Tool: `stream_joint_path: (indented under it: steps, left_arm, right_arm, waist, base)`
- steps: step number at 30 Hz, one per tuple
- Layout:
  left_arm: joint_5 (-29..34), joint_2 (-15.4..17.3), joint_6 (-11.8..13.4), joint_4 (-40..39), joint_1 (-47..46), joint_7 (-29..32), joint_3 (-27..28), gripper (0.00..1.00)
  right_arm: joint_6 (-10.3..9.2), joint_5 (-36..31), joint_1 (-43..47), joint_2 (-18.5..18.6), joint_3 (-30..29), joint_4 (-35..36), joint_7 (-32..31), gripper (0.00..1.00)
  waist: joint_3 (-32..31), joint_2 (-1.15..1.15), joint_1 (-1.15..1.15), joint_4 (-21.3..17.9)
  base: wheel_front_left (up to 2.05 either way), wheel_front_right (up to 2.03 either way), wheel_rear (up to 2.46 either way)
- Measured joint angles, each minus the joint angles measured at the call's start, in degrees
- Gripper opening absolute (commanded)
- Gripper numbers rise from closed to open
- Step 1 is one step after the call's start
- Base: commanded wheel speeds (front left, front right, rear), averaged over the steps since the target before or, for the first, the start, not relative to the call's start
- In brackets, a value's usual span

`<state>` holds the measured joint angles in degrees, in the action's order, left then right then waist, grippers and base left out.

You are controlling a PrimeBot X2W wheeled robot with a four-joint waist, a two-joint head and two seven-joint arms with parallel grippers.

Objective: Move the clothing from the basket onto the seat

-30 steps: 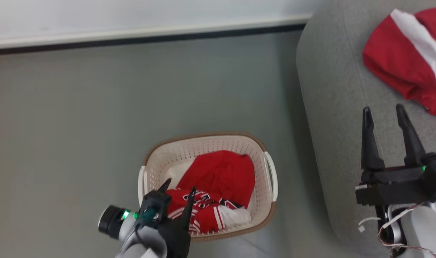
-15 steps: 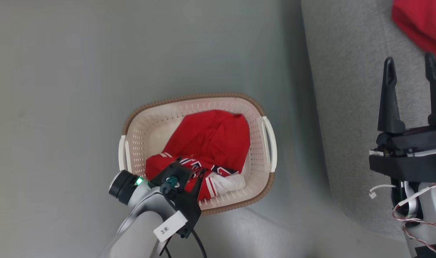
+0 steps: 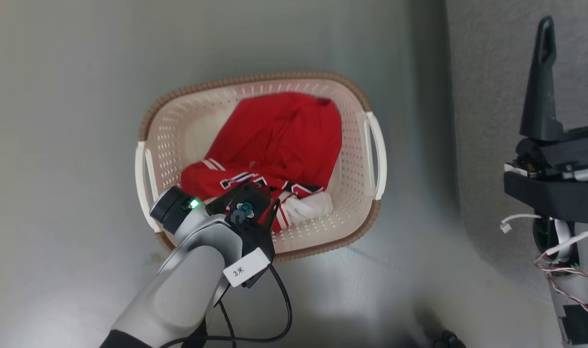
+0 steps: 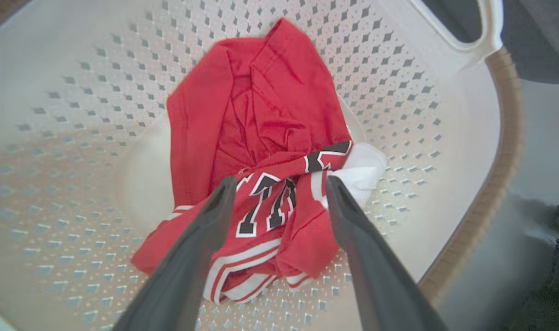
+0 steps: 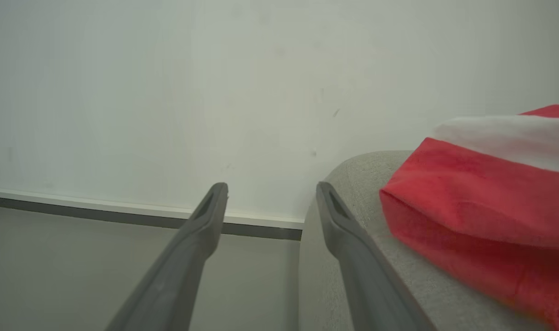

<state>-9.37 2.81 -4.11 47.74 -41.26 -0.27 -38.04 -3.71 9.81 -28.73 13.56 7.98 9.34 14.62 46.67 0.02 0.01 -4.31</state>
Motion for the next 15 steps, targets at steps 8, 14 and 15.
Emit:
stream_joint_path:
  steps: [8,14,15]
  left_arm:
    - [0.75,-0.08,-0.49,4.22,-2.49,0.29,-1.65,1.0]
    - [1.65,-0.11,-0.51,6.06,-3.81,0.67,-2.05,1.0]
    - [1.65,-0.1,-0.52,6.43,-4.18,0.67,-2.1,1.0]
  right_arm:
    - [0.01,-0.93,-1.54,-0.22,1.2,-0.01,0.02,1.0]
    - [0.02,-1.34,-2.54,-0.52,1.61,0.13,0.05,1.0]
    - [0.02,-1.37,-2.57,-0.56,1.69,0.14,0.05,1.0]
  waist:
    - [4.43,-0.01,-0.01,-0.78]
    - [5.96,-0.01,-0.01,-1.61]
    - [6.23,-0.01,-0.01,-1.75]
  base:
    - [0.0,0.0,0.0]
    - [0.0,0.0,0.0]
    - [0.0,0.0,0.0]
